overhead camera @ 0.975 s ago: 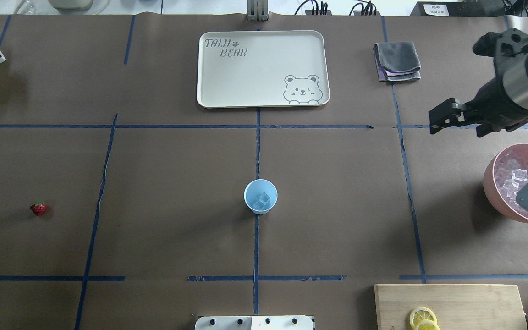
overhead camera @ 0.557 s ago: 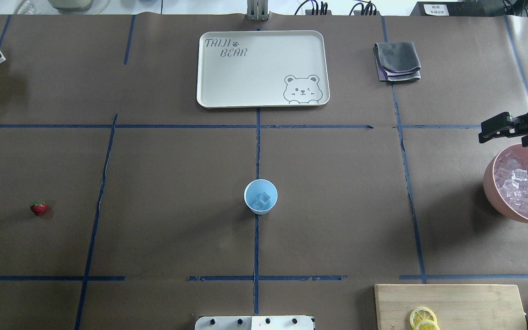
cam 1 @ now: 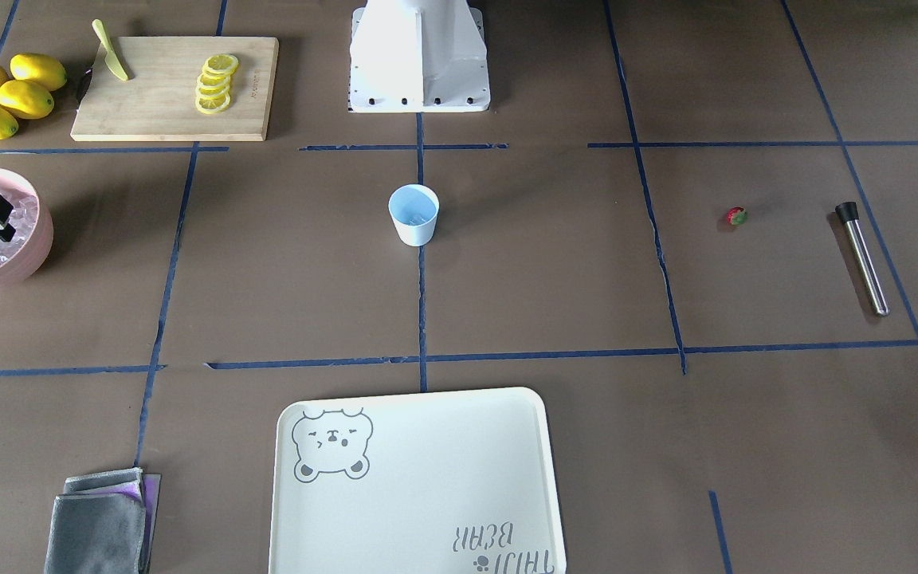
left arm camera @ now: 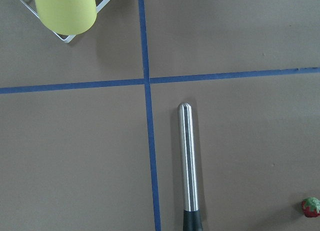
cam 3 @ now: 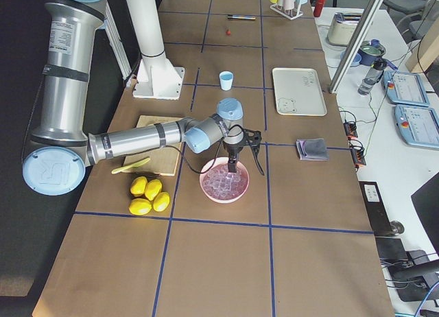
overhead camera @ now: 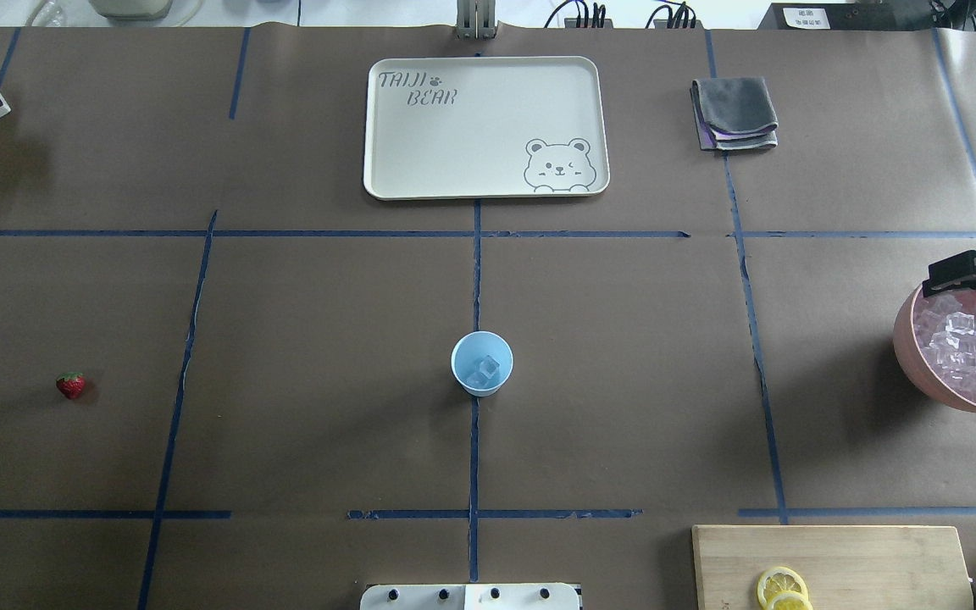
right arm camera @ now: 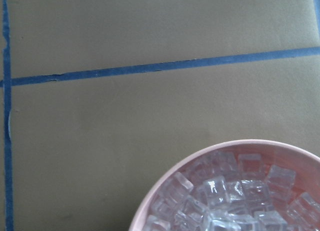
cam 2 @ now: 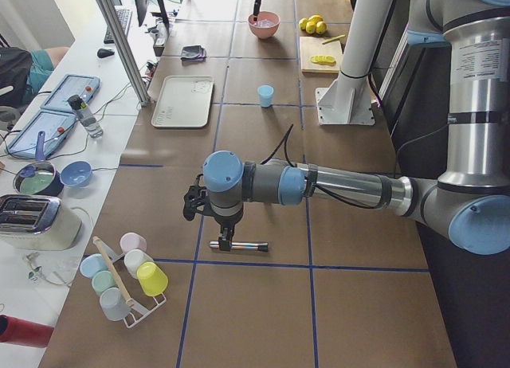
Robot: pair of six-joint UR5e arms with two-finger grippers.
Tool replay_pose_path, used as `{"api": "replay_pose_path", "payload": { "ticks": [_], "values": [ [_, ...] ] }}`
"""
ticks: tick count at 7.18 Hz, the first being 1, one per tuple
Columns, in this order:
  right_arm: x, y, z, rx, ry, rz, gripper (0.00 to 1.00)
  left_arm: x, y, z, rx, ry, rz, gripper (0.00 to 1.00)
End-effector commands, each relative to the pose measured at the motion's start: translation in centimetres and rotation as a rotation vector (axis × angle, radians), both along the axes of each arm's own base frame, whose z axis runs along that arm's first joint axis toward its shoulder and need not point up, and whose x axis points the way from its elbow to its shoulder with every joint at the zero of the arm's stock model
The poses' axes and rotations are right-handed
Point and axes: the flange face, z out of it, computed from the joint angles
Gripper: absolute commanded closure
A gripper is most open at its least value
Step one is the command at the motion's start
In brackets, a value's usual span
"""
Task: Mash ice and strawberries in cup
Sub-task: 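Lower the right gripper into the bowl and grasp a third ice cube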
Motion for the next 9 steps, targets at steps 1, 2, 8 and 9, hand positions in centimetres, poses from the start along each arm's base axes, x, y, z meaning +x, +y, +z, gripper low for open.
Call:
{"api": "replay_pose_path", "payload": {
  "ticks": [1, 2, 8, 9],
  "values": [
    [0.4, 1.0, 1.9, -0.029, 0.015, -0.007, 0.19, 0.0, 0.0, 0.0, 0.000, 0.000, 0.000, 0.00],
    [0.3, 0.8, 2.5, -0.037, 0.024, -0.007, 0.26, 0.0, 0.0, 0.0, 0.000, 0.000, 0.000, 0.00],
    [-1.6, -0.3, 4.1, -0.020, 0.066, -0.049, 0.28, 0.0, 0.0, -0.1, 0.001, 0.000, 0.000, 0.00],
    [-1.5, -0.1, 4.2, -0.024, 0.064, -0.051, 0.30, 0.0, 0.0, -0.1, 0.001, 0.000, 0.000, 0.00]
  ]
}}
